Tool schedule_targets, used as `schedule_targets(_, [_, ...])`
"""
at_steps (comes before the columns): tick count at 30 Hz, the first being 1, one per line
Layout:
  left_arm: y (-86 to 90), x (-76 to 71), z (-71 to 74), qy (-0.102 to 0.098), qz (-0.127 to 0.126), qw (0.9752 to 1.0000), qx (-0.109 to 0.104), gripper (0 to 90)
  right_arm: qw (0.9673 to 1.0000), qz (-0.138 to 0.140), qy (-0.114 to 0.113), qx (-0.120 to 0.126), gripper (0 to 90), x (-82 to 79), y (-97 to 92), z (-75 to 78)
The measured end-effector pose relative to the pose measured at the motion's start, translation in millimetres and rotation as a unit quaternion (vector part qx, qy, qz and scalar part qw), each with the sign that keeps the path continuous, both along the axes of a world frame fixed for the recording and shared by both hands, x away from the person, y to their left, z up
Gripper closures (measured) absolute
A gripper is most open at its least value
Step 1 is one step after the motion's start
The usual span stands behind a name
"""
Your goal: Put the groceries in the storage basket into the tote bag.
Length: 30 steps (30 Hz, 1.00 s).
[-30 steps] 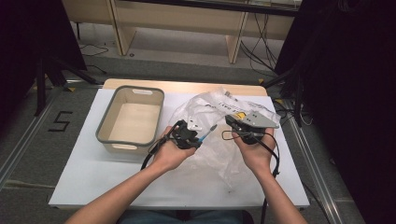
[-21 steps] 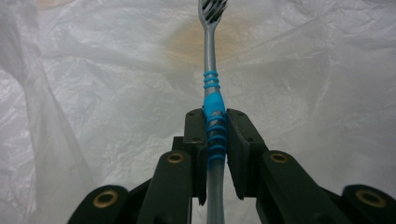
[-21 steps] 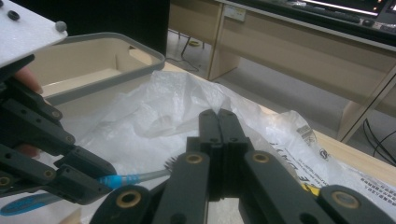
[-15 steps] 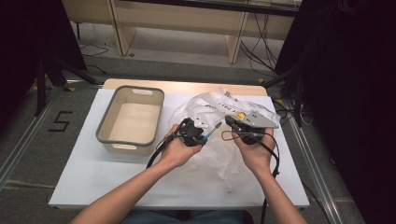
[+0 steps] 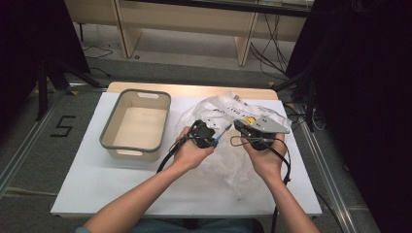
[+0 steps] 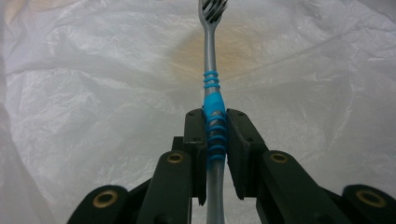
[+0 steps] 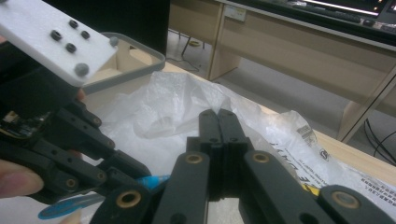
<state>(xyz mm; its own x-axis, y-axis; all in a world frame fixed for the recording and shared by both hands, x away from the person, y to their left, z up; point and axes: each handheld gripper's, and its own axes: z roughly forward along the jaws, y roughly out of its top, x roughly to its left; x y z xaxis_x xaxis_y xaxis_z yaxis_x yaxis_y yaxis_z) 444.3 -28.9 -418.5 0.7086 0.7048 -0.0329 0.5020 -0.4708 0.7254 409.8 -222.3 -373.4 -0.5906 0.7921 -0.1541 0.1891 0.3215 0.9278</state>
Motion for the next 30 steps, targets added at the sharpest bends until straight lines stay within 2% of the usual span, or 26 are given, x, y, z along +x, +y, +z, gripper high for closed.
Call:
schedule_targets(10, [-9.4, 8.4, 0.1, 0.0, 0.009, 0.9999, -0.005, 78.4, 1.0, 0.001, 0.0, 0.001, 90.0, -0.1, 0.3, -0.4])
schedule_targets(18, [-15.2, 16.6, -6.3, 0.002, 0.019, 0.9998, 0.004, 78.3, 1.0, 0.0, 0.0, 0.002, 90.0, -0.1, 0.0, -0.3])
schedule_targets(24, [-17.9, 18.7, -9.9, -0.01, 0.023, 0.9997, 0.009, 78.3, 1.0, 0.0, 0.002, 0.001, 90.0, 0.1, -0.1, -0.5])
schedule_targets(30, [-20.4, 19.4, -11.3, -0.026, 0.022, 0.9994, 0.004, 78.2, 1.0, -0.001, 0.0, 0.002, 90.0, 0.2, -0.7, -0.3])
